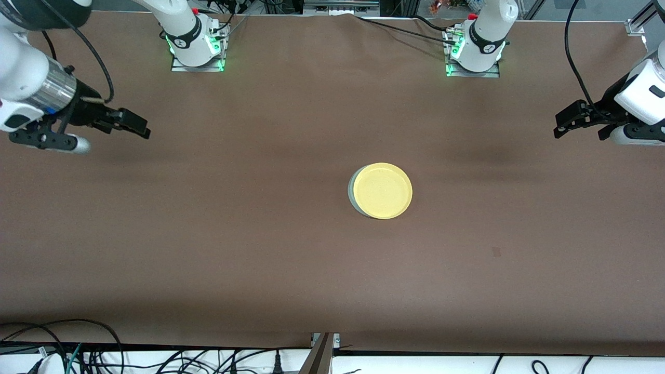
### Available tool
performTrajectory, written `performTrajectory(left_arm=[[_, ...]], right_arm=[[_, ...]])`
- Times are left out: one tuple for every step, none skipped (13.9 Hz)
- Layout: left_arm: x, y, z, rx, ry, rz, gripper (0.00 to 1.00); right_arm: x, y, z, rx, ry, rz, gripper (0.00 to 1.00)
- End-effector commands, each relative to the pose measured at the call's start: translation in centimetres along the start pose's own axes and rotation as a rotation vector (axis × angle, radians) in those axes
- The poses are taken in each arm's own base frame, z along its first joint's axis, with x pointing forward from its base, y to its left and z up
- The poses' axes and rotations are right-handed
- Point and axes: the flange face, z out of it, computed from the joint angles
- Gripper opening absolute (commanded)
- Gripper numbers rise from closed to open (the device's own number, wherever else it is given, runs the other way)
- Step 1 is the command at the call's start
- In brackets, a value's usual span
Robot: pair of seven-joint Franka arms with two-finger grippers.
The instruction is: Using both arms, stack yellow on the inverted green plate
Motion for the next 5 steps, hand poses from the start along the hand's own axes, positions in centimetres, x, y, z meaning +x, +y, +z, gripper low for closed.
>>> performTrajectory(left_arm=[[-0.17,-0.1,-0.65,0.023,-0.007,0.027,1.0],[-0.16,-0.1,-0.72,0.023,-0.006,0.025,1.0],[-0.17,0.07,-0.71,0.023,-0.006,0.028,1.0],[-0.12,0.07,-0.63,0.023,-0.007,0.028,1.0],[-0.12,0.07,-0.63,0.023,-0.007,0.028,1.0]], right_arm=[[-0.29,1.59,0.07,-0.069,0.021,-0.1,1.0],[-0.09,1.73,-0.01,-0.08,0.026,-0.102,1.0],[0.22,1.38,0.03,-0.082,0.025,-0.106,1.0],[0.2,1.16,-0.17,-0.095,0.031,-0.113,1.0],[0.15,1.03,-0.27,-0.108,0.031,-0.117,1.0]])
